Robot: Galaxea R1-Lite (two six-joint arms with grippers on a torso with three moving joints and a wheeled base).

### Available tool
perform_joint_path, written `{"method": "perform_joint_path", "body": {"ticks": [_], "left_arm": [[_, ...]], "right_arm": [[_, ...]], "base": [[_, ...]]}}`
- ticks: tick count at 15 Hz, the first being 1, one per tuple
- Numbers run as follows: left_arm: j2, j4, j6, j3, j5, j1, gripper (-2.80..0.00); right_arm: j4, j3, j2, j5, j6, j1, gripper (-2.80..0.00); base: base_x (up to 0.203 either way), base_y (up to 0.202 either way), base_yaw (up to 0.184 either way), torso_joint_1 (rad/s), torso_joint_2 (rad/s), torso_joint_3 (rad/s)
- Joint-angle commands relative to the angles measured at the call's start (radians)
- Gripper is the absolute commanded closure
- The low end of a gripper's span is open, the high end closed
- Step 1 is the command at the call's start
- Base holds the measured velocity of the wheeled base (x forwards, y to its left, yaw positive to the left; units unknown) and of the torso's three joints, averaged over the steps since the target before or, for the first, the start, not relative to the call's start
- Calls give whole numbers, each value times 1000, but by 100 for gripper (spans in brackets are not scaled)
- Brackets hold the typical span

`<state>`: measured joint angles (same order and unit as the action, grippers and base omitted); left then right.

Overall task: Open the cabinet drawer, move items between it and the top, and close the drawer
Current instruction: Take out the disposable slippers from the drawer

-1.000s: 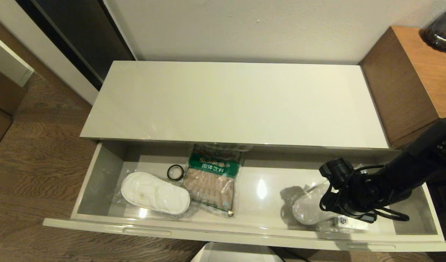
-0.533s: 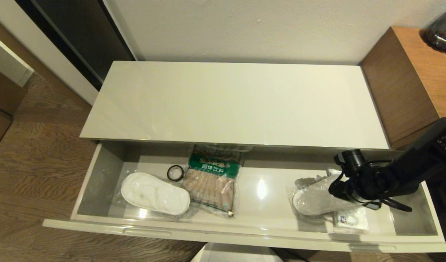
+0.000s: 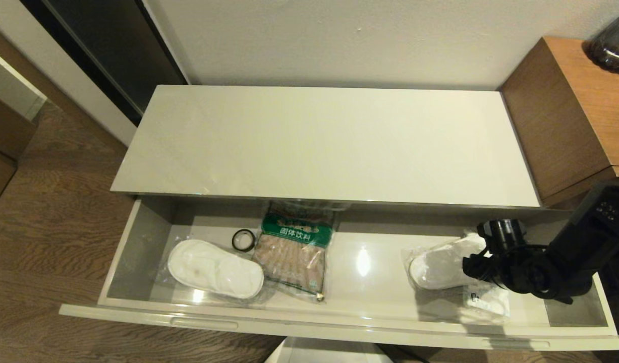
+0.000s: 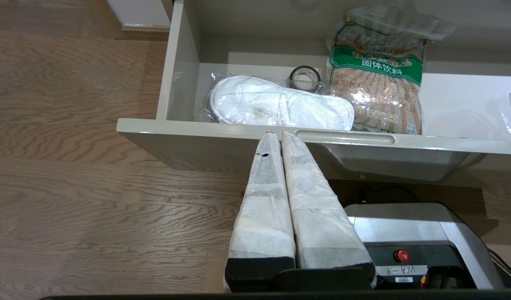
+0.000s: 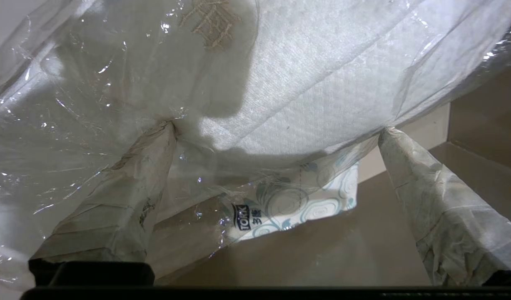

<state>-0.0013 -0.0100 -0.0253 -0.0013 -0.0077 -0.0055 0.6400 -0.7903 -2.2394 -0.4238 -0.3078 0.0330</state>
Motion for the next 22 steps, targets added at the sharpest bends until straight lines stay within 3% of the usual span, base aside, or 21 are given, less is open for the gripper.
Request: {"method": "perform_joint_path", "body": {"ticks": [1,3,6,7,12,19,22], "left_arm": [[1,-1,-1,0,0,1,0],[1,-1,0,1,0,-1,0],[1,-1,0,1,0,0,0],[1,-1,-1,0,0,-1,0],[1,-1,-1,0,0,-1,0],[1,-1,-1,1,0,-1,0],[1,-1,-1,0,0,1,0]], "right_arm": [[87,39,-69,1,13,-7,-280],[203,38,-128,4,56,-30,-280],[229,29,-158,17,98,-64,-280],[222,29,-148,19,98,-64,0],[81,1,-40,42,98,-65,0],[-380,-127,192,91,85,-66,0],[-477,-174,219,94,72,-67,0]], "base": [[0,0,0,0,0,0],[0,0,0,0,0,0],[0,0,0,0,0,0],[0,0,0,0,0,0],[0,0,0,0,0,0],[0,0,0,0,0,0],[0,0,0,0,0,0]]}}
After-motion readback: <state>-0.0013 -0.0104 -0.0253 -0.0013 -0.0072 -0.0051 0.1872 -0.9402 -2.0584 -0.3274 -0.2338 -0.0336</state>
